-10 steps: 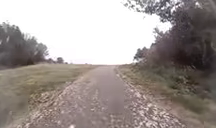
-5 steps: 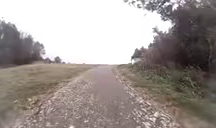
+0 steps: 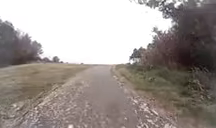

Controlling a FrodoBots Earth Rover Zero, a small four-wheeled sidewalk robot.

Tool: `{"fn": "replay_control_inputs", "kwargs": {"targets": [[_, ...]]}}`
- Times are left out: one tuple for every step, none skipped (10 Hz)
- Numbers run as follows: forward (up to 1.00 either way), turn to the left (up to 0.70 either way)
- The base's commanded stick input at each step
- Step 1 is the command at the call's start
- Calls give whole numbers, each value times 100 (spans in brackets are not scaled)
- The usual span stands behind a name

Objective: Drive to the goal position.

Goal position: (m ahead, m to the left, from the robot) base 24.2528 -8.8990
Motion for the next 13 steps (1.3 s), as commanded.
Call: {"fn": "replay_control_inputs", "kwargs": {"targets": [[60,15],[60,15],[60,15],[60,15],[60,15],[60,11],[60,5],[60,0],[60,0],[60,0],[60,0],[60,0],[60,0]]}}
